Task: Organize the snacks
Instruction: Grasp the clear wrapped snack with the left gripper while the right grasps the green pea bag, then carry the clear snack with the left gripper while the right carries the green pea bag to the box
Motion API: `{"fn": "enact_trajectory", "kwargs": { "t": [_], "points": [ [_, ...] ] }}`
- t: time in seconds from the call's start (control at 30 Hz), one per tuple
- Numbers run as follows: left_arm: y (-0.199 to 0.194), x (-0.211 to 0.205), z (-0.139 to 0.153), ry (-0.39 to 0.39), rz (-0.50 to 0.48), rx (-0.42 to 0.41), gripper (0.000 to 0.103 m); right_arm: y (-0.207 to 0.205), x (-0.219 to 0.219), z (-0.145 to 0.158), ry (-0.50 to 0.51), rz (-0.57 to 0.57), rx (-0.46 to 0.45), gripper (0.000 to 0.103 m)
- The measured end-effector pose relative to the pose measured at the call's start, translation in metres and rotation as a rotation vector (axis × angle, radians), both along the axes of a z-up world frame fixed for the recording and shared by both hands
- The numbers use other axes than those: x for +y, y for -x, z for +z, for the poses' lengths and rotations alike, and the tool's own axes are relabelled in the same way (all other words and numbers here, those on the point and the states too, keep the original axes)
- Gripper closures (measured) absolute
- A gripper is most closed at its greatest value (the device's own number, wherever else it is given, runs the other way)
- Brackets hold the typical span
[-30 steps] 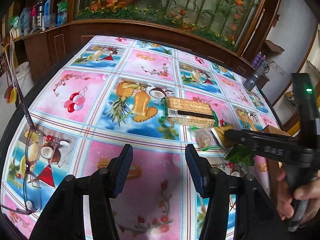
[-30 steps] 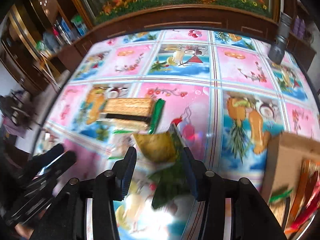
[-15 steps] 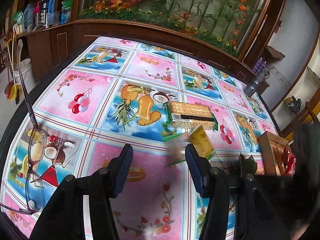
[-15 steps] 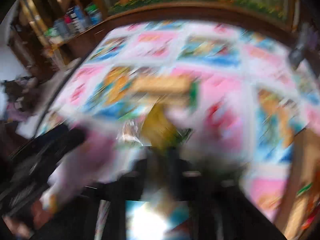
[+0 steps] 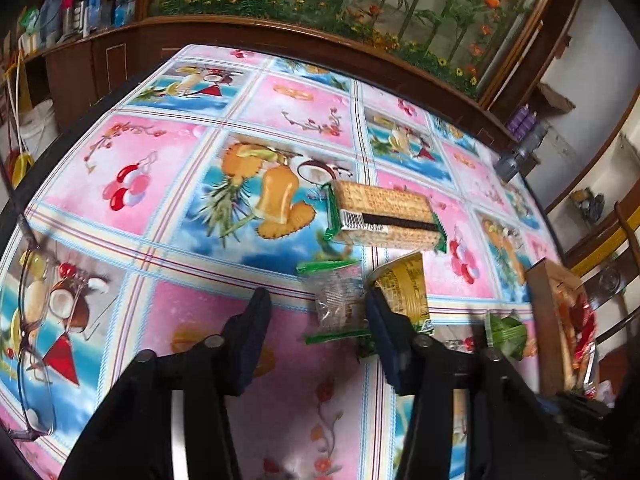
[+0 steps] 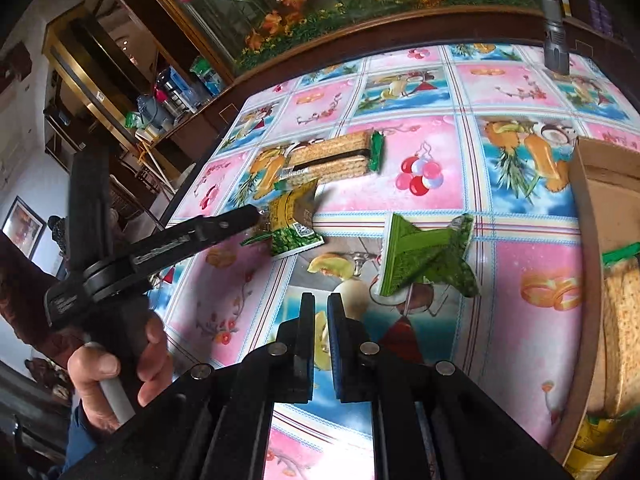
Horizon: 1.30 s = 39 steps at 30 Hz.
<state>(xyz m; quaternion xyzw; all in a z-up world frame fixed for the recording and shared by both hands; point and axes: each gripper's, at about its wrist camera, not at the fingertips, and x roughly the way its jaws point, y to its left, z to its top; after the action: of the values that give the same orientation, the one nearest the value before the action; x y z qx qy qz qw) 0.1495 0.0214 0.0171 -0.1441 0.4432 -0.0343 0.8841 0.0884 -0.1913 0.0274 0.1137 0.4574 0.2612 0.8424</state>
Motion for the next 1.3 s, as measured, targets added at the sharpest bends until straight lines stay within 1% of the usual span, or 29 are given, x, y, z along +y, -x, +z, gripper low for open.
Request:
{"fn": "enact_trajectory", "kwargs": {
  "t": [0.13, 0.2, 0.23, 0.27, 0.3, 0.37, 0.4, 0.47, 0.53, 0.67, 0.73, 0.77, 0.9, 1.07, 1.2, 1.3],
  "points": [
    [-0.004, -0.015, -0.003, -0.094, 0.001, -0.023, 0.067, -0.001, -0.012, 0.013, -0.058, -0.030, -0.030, 0.094],
    [-0.006, -0.018, -0.004, -0.122, 0.010, -0.033, 0.075, 0.000, -0.024, 0.022, -0.084, -0.090, -0.068, 0.087],
    [-0.006, -0.019, -0.004, -0.127, 0.009, -0.034, 0.075, 0.000, -0.029, 0.024, -0.083, -0.123, -0.090, 0.076],
    [-0.005, -0.017, -0.004, -0.123, 0.011, -0.034, 0.076, -0.001, -0.033, 0.026, -0.065, -0.159, -0.106, 0.061],
    [-0.005, -0.015, -0.003, -0.116, 0.013, -0.033, 0.078, -0.002, -0.036, 0.025, -0.040, -0.190, -0.111, 0.053],
    [-0.003, -0.011, -0.002, -0.098, 0.016, -0.030, 0.081, -0.010, -0.038, 0.021, -0.004, -0.243, -0.104, 0.053],
    [-0.003, -0.009, -0.002, -0.085, 0.019, -0.030, 0.083, -0.013, -0.040, 0.017, 0.006, -0.260, -0.084, 0.053],
    [-0.001, -0.007, 0.002, -0.064, 0.018, -0.035, 0.083, -0.023, -0.040, 0.010, 0.003, -0.260, -0.048, 0.053],
    [0.002, -0.008, 0.007, -0.075, 0.020, -0.053, 0.083, -0.029, -0.036, 0.005, 0.018, -0.269, -0.034, 0.053],
    [0.008, -0.012, 0.017, -0.063, 0.006, -0.083, 0.083, -0.037, -0.020, -0.005, 0.071, -0.245, -0.046, 0.053],
    [0.012, -0.015, 0.022, -0.063, -0.007, -0.104, 0.083, -0.038, -0.010, -0.011, 0.123, -0.222, -0.057, 0.053],
    [0.014, -0.017, 0.025, -0.065, -0.013, -0.116, 0.083, -0.037, -0.008, -0.015, 0.139, -0.213, -0.055, 0.057],
    [0.024, -0.024, 0.036, -0.050, -0.042, -0.164, 0.083, -0.034, -0.006, -0.017, 0.146, -0.193, -0.076, 0.064],
    [0.037, -0.034, 0.046, -0.065, -0.073, -0.212, 0.083, -0.024, -0.013, -0.009, 0.112, -0.189, -0.090, 0.071],
    [0.042, -0.043, 0.049, -0.070, -0.099, -0.234, 0.083, -0.017, -0.020, 0.001, 0.085, -0.192, -0.113, 0.072],
    [0.044, -0.046, 0.049, -0.059, -0.114, -0.238, 0.083, -0.016, -0.023, 0.004, 0.059, -0.193, -0.111, 0.072]
  ]
}}
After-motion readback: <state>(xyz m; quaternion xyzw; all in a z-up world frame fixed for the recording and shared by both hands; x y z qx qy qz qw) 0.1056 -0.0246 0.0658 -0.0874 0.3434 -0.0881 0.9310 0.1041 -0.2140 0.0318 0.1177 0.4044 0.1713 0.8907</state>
